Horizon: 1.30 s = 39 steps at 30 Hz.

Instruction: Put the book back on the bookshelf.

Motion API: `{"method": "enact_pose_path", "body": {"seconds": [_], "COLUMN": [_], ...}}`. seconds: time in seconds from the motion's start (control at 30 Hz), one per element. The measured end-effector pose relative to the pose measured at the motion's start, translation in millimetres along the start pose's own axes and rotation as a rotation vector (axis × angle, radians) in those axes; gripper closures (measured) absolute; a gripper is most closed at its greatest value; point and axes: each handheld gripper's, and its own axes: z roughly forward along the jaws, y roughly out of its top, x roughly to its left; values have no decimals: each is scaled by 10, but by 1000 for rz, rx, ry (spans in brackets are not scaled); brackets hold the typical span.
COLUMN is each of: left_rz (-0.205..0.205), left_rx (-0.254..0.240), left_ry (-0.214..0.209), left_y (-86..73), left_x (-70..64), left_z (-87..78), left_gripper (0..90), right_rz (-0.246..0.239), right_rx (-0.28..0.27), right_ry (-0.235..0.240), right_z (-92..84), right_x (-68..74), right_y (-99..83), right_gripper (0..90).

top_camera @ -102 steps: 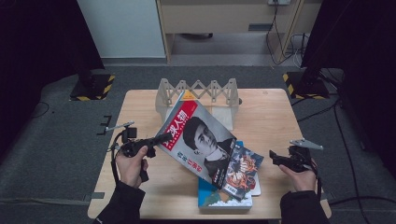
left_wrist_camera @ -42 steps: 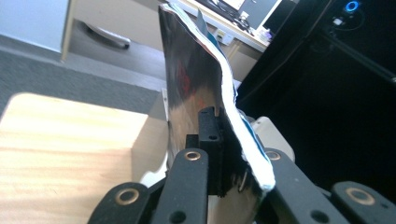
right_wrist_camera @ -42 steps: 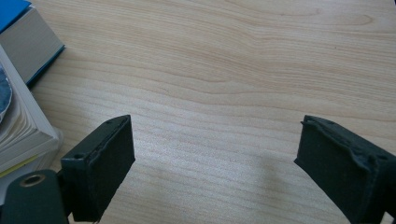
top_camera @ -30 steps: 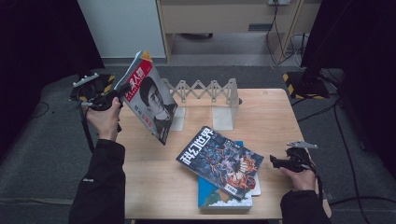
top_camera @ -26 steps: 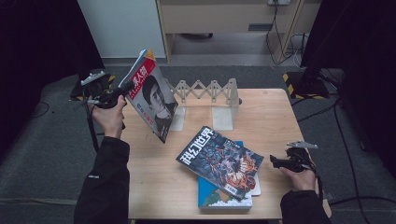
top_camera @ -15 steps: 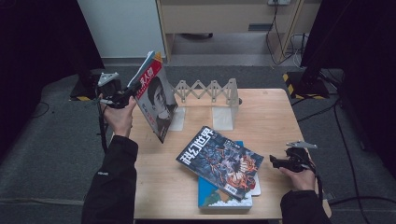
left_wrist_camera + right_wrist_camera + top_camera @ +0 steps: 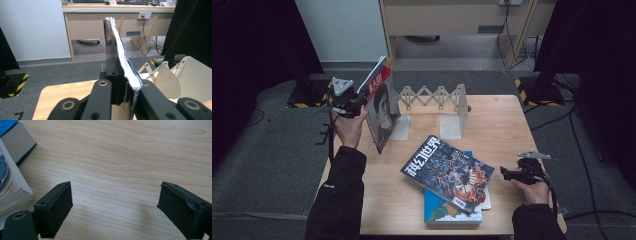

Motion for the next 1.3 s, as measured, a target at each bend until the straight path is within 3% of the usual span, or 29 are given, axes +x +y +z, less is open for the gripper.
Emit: {"method": "enact_pose_path", "body": {"seconds": [0.3, 0.5, 0.67, 0.8, 0.97, 1.13, 1.23, 1.3], "left_rz": [-29, -54, -60, -39, -53, -122, -122, -90], "left_rx": [16, 60, 111, 180, 281, 328, 330, 310], "left_ry": [-19, -52, -78, -95, -127, -167, -153, -117], "left_y": [-145, -173, -241, -222, -130, -106, -97, -93], "left_x": [33, 65, 108, 118, 107, 135, 139, 100], "left_z": [4, -51, -77, -57, 35, 187, 220, 210], "left_gripper": [860, 855, 850, 839, 768, 756, 841, 858], "right_rz": [-4, 0, 3, 5, 5, 9, 6, 6], "right_rx": [5, 5, 7, 9, 10, 13, 13, 14], "right_ry": [2, 3, 5, 6, 9, 14, 14, 17], "right_z": [0, -5, -8, -7, -4, -7, -4, -3], "right_x": [0, 1, 4, 4, 4, 8, 3, 0], "right_y": [-2, -1, -2, -2, -3, -3, -4, -3], "right_gripper": [122, 122, 120, 120, 120, 119, 119, 119]}}
